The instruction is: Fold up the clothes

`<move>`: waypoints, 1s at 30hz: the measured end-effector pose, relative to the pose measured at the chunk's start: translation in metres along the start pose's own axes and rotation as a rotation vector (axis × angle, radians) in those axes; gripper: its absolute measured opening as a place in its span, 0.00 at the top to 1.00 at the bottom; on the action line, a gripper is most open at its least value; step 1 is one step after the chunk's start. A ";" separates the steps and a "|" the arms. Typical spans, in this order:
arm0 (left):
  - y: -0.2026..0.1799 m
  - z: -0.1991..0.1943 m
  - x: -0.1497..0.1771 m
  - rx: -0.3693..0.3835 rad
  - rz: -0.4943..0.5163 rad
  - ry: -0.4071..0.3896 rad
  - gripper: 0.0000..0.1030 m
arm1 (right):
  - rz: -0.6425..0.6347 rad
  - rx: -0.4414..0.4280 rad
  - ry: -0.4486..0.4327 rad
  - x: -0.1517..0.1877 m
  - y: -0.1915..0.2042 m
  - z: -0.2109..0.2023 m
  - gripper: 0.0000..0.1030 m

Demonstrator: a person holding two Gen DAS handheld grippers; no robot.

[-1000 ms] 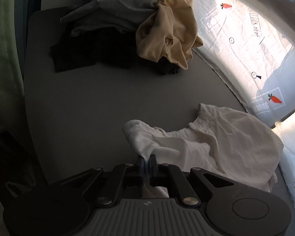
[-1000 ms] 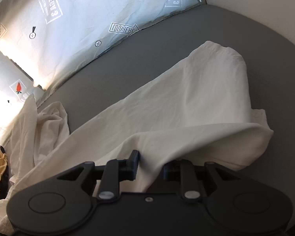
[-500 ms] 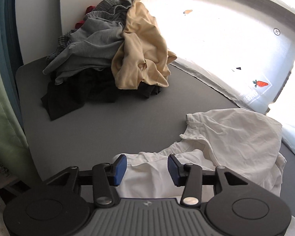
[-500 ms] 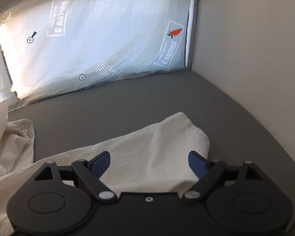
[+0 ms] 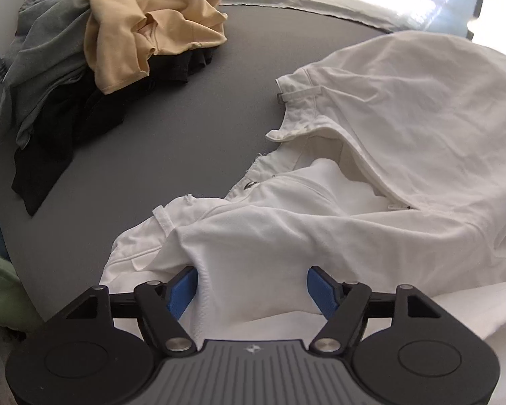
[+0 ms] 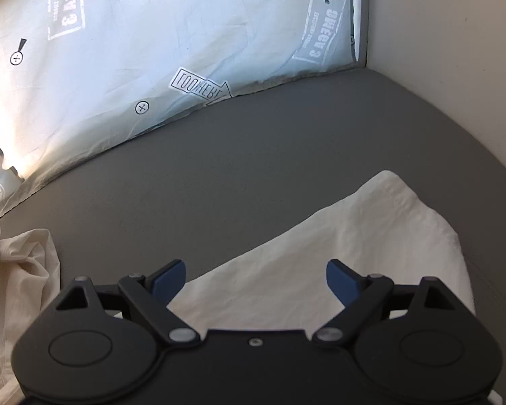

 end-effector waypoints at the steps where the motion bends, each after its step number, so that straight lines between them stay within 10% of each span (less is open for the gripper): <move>1: -0.002 0.004 0.000 -0.010 0.014 0.009 0.27 | 0.001 0.005 0.012 -0.005 -0.003 0.008 0.12; 13: -0.010 0.020 0.002 -0.032 0.051 0.032 0.22 | 0.067 0.159 0.091 0.016 -0.019 0.061 0.10; 16: -0.010 0.019 0.005 -0.028 0.053 0.022 0.22 | 0.036 0.141 0.066 0.019 -0.016 0.053 0.24; 20: -0.007 0.021 0.007 -0.011 0.043 0.016 0.22 | 0.003 0.095 0.034 0.015 -0.012 0.039 0.97; 30: 0.003 0.024 0.014 0.064 -0.020 0.042 0.22 | -0.136 -0.034 -0.324 -0.070 0.039 -0.069 0.99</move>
Point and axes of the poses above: each gripper's, at about its wrist camera, not at the fingertips, and z roughly the way its jaws point, y to its left, x to its underside, the point moved 9 cm from there along z, roughly the way its jaws point, and after that the axes turned 13 degrees about -x, right-handed, at the moved point
